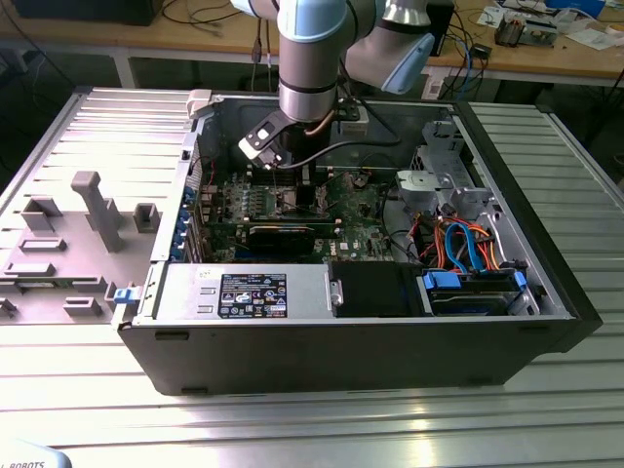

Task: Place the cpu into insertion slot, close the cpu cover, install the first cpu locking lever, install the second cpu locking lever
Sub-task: 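Place the cpu into insertion slot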

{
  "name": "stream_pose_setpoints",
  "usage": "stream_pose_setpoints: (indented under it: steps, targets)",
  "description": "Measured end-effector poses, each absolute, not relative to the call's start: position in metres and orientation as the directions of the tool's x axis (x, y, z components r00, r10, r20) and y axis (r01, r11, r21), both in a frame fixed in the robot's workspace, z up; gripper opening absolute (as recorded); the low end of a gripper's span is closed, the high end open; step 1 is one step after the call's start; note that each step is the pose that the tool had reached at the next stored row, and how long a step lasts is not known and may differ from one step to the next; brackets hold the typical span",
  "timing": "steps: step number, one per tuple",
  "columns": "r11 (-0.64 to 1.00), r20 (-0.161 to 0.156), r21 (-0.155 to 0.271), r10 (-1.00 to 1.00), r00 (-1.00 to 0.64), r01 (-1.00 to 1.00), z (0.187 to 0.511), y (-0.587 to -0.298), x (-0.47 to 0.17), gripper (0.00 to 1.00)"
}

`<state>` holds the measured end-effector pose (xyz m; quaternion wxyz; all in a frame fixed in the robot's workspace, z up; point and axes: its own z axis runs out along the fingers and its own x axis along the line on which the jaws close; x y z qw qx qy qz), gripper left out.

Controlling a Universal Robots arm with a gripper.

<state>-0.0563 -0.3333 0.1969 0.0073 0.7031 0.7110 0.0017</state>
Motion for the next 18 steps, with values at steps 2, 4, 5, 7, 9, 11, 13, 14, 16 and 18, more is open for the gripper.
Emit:
stream_pose_setpoints:
  steps: [2,4,5,7,9,11,13,14,16,18]
  targets:
    - [0.011,-0.007,0.013,1.0,-0.011,1.0,0.1967,-0.3332,-0.0563,0.54]
    - [0.011,-0.007,0.013,1.0,-0.011,1.0,0.1967,-0.3332,-0.0563,0.54]
    - [0.011,-0.007,0.013,1.0,-0.011,1.0,0.1967,-0.3332,-0.0562,0.54]
    - [0.011,-0.007,0.013,1.0,-0.011,1.0,0.1967,-0.3332,-0.0563,0.54]
    - [0.011,-0.006,0.014,1.0,-0.011,1.0,0.1962,-0.3329,-0.0561,0.55]
    - [0.011,-0.007,0.014,1.0,-0.011,1.0,0.1962,-0.333,-0.0561,0.55]
    - [0.011,-0.007,0.013,1.0,-0.011,1.0,0.1965,-0.3332,-0.0562,0.62]
    - [0.011,-0.007,0.013,1.0,-0.011,1.0,0.1965,-0.3332,-0.0562,0.62]
    - [0.011,-0.007,0.013,1.0,-0.011,1.0,0.1971,-0.3332,-0.0562,0.62]
    - [0.011,-0.007,0.013,1.0,-0.011,1.0,0.1993,-0.3332,-0.0562,0.62]
